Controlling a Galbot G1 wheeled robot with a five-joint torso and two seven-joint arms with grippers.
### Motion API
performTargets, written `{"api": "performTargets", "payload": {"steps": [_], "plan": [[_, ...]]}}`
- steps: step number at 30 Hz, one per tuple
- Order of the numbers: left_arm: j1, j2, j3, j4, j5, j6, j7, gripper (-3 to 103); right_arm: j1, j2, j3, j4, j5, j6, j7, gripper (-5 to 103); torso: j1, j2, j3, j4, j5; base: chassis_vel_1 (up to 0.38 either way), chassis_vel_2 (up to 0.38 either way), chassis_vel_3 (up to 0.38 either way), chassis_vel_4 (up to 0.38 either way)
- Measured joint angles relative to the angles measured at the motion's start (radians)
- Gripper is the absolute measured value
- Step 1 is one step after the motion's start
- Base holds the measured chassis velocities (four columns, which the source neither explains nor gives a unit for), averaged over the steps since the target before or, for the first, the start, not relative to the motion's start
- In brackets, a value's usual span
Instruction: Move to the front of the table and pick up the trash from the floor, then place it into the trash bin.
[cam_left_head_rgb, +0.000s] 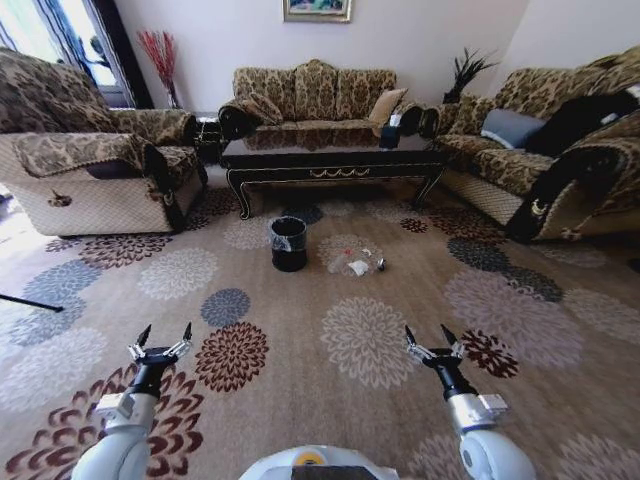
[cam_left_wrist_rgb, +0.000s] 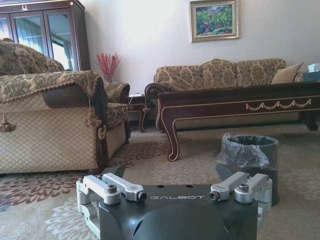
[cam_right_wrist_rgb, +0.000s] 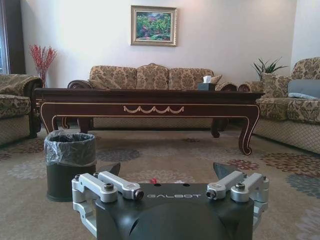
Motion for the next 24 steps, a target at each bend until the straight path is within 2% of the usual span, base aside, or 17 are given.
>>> {"api": "performTargets", "payload": {"steps": [24], "plan": [[0.007, -0.014, 0.008, 0.002, 0.001, 0.004, -0.001, 100, 0.015, 0.002, -0.018, -0.016, -0.006, -0.005, -0.004, 100, 0.0, 0.0, 0.0, 0.0, 0.0, -0.155, 0.154, 0.163, -0.153]]}}
